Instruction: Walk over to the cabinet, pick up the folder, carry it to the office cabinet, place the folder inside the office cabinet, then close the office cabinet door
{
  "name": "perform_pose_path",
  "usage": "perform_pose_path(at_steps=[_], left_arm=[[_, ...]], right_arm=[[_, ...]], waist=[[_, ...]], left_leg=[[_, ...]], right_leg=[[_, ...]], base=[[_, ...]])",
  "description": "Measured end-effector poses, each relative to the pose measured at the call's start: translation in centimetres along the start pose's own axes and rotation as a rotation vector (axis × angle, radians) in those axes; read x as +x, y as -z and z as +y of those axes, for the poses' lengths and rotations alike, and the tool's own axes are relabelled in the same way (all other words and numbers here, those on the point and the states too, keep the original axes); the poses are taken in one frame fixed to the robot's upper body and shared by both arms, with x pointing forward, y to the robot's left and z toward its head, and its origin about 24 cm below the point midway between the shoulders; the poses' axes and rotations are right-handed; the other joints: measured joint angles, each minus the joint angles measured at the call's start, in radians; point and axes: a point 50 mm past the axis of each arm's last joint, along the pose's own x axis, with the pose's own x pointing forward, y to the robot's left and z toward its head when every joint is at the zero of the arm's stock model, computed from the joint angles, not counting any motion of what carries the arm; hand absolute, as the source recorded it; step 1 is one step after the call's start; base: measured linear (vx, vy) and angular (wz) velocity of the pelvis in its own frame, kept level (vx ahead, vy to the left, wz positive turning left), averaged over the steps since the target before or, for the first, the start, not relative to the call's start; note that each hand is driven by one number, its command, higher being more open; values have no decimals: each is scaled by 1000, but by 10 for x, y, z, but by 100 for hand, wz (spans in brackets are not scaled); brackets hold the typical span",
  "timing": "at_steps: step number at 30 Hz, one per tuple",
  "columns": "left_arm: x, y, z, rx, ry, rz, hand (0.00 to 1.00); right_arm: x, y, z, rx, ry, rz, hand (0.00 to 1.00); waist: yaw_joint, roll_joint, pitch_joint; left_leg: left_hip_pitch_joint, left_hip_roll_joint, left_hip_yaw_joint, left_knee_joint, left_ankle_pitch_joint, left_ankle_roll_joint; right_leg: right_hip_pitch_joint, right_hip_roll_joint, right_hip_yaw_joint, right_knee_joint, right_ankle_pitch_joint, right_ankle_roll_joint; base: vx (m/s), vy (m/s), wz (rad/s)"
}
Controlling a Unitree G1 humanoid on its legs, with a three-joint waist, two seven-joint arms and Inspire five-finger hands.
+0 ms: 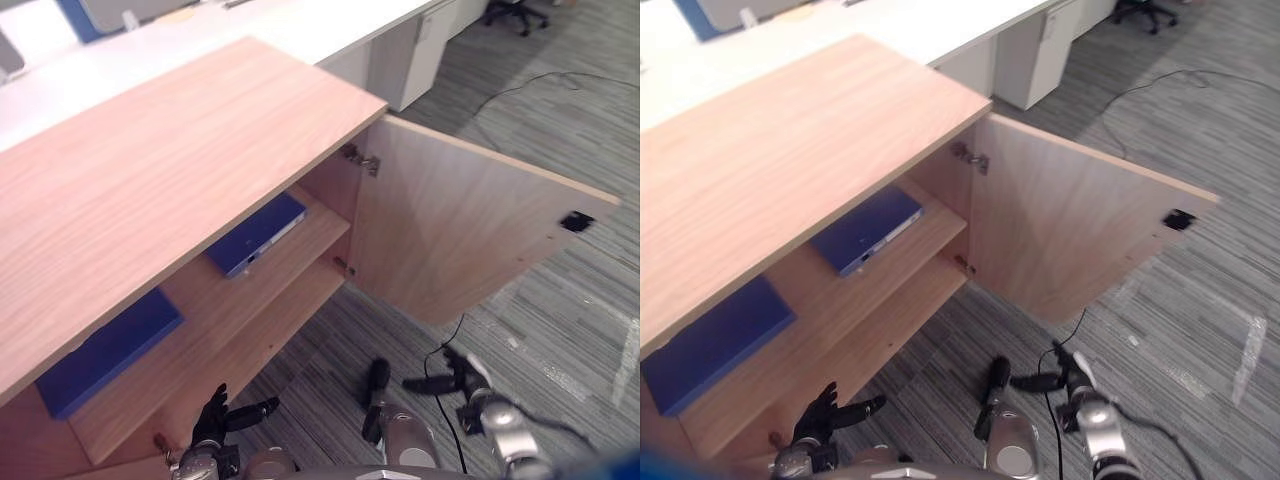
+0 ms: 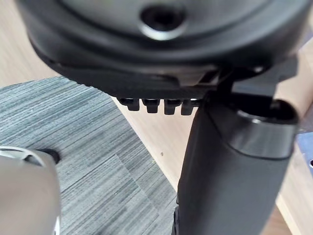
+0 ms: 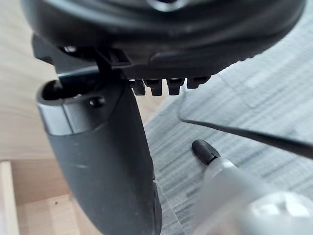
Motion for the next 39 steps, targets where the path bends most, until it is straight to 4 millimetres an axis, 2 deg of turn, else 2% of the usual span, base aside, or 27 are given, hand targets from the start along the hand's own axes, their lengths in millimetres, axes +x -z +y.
perform_pose_path(at_steps=[1, 2, 3, 4, 5, 6, 8, 10, 11, 13, 14, 15, 16, 17, 18, 20, 23, 24, 25, 26, 27, 28, 29, 30, 34, 37, 39], left_arm=[[-4, 9, 3, -3, -21, 24, 100], [-6, 14, 5, -8, -33, 38, 100], [-12, 27, 11, -20, -64, 73, 100], [-14, 34, 14, -37, -91, 101, 100], [-15, 36, 14, -40, -93, 113, 100], [-15, 37, 12, -42, -91, 119, 100], [-13, 33, 10, -49, -88, 108, 100], [-8, 23, 11, -70, -104, 81, 100], [-7, 21, 12, -73, -106, 74, 100], [-5, 16, 12, -86, -108, 61, 100], [-4, 15, 10, -90, -102, 58, 100], [-3, 12, 5, -94, -89, 51, 100], [-3, 12, 3, -98, -82, 53, 100], [-3, 12, -3, -97, -65, 51, 100], [-2, 11, -3, -96, -63, 48, 100], [-1, 5, -3, -89, -63, 30, 100], [1, 1, -2, -84, -65, 17, 100], [1, 1, -4, -83, -60, 18, 100], [0, 3, -14, -94, -36, 21, 100], [0, 2, -18, -90, -25, 17, 100], [0, 3, -17, -82, -20, 20, 100], [-2, 9, -21, -81, -9, 41, 100], [-3, 12, -21, -83, -10, 51, 100], [-5, 16, -22, -85, -9, 58, 100], [-9, 25, -17, -83, -22, 84, 100], [-12, 30, -14, -83, -29, 97, 100], [-14, 35, -12, -83, -35, 107, 100]], right_arm=[[-4, 16, 3, 23, -4, 46, 100], [-6, 22, 5, 39, -2, 62, 100], [-9, 30, 8, 59, -3, 81, 100], [-9, 31, 8, 66, 1, 85, 100], [-10, 32, 7, 72, 9, 85, 100], [-10, 32, 4, 106, 33, 86, 100], [-8, 29, 0, 139, 64, 72, 100], [-9, 31, 2, 174, 87, 76, 100], [-9, 32, 3, 180, 87, 79, 100], [-9, 30, 3, 219, 97, 72, 100], [-9, 30, 1, 217, 106, 72, 100], [-9, 31, -3, 217, 131, 77, 100], [-9, 31, -7, 218, 143, 77, 100], [-8, 24, -17, 202, 182, 54, 100], [-8, 22, -18, 201, 187, 50, 100], [-6, 4, -28, 204, 238, -12, 100], [-6, -24, -36, 203, 281, -117, 100], [-6, -43, -42, 204, 310, -186, 100], [-8, -56, -54, 213, 357, -239, 100], [-10, -61, -61, 216, 385, -259, 100], [-12, -65, -71, 216, 428, -270, 100], [-13, -77, -80, 226, 461, -303, 100], [-13, -86, -85, 238, 472, -331, 100], [-15, -105, -93, 262, 500, -387, 100], [-20, -160, -108, 310, 521, -544, 100], [-23, -186, -108, 342, 508, -611, 100], [-26, -215, -106, 369, 474, -675, 100]], waist=[[0, 19, -15], [1, 25, -24], [1, 14, -47], [-1, 12, -52], [-1, 16, -55], [4, 15, -57], [7, 15, -61], [5, -19, -88], [5, -28, -96], [5, -44, -114], [4, -40, -115], [-1, -46, -116], [-1, -42, -123], [-4, -14, -138], [-5, -9, -138], [-4, 11, -148], [-4, 4, -145], [9, 28, -150], [14, 74, -150], [-2, 62, -141], [-7, 34, -144], [-3, 58, -162], [-2, 62, -163], [-1, 72, -164], [24, 76, -150], [31, 79, -146], [40, 81, -143]], left_leg=[[22, 23, 25, -19, 12, -13], [34, 30, 39, -30, 17, -22], [56, 27, 64, -48, 26, -37], [65, 28, 82, -59, 35, -42], [57, 36, 81, -66, 46, -29], [52, 45, 63, -82, 53, -11], [41, 40, 48, -104, 55, -10], [45, 56, 50, -116, 51, -10], [44, 58, 52, -121, 48, -14], [46, 81, 90, -131, 45, -18], [46, 91, 96, -130, 48, -22], [51, 90, 102, -115, 45, -54], [52, 91, 103, -109, 44, -60], [46, 101, 107, -109, 42, -66], [46, 101, 107, -109, 42, -66], [45, 109, 102, -108, 42, -66], [45, 109, 94, -96, 42, -66], [33, 124, 83, -106, 52, -38], [6, 189, 81, -69, 60, -77], [-13, 187, 65, -17, 52, -113], [-22, 166, 37, 21, 47, -125], [-39, 186, 28, 9, 59, -109], [-49, 186, 29, -1, 66, -99], [-61, 177, 29, -25, 88, -84], [-62, 161, 23, -80, 142, -101], [-67, 153, 19, -83, 149, -99], [-91, 141, 17, -77, 150, -93]], right_leg=[[8, -28, -37, 147, -113, 13], [18, -41, -41, 189, -147, 28], [38, -62, -34, 200, -199, 82], [36, -21, -17, 158, -208, 58], [40, 10, -9, 122, -192, 49], [54, 82, 19, 19, -144, 32], [72, 149, 44, -76, -104, 29], [89, 212, 55, -162, -94, 34], [90, 226, 55, -181, -91, 38], [89, 264, 56, -230, -77, 74], [87, 271, 59, -222, -68, 66], [89, 275, 72, -230, -42, 26], [95, 286, 75, -243, -38, 11], [92, 307, 84, -264, -37, 12], [92, 309, 85, -266, -37, 12], [95, 328, 90, -280, -40, 7], [113, 338, 89, -304, -41, 7], [103, 345, 76, -270, -118, 99], [35, 322, 87, -49, -173, -55], [0, 255, 147, 123, -198, -137], [22, 218, 225, 115, -271, 20], [56, 245, 207, 26, -230, 27], [64, 253, 199, -16, -208, 26], [76, 267, 195, -75, -168, 16], [109, 279, 179, -183, -94, 12], [129, 278, 171, -234, -61, 20], [129, 274, 169, -277, -25, 26]], base=[[8, -63, -42], [43, -116, -74], [123, -211, -84], [117, -241, -82], [53, -282, -95], [-91, -192, -88], [-144, -116, -86], [-126, -95, -67], [-85, -107, -66], [-66, -111, -77], [-32, -111, -46], [-10, -85, -21], [32, -135, -28], [33, -97, -23], [49, -112, -23], [28, -91, -10], [-4, -102, -5], [-61, -110, -10], [-68, -46, 15], [-56, 11, 68], [-8, -89, 79], [5, -135, 59], [8, -143, 23], [-29, -50, 14], [-57, -15, 11], [-70, 21, 11], [-75, 38, 3]])
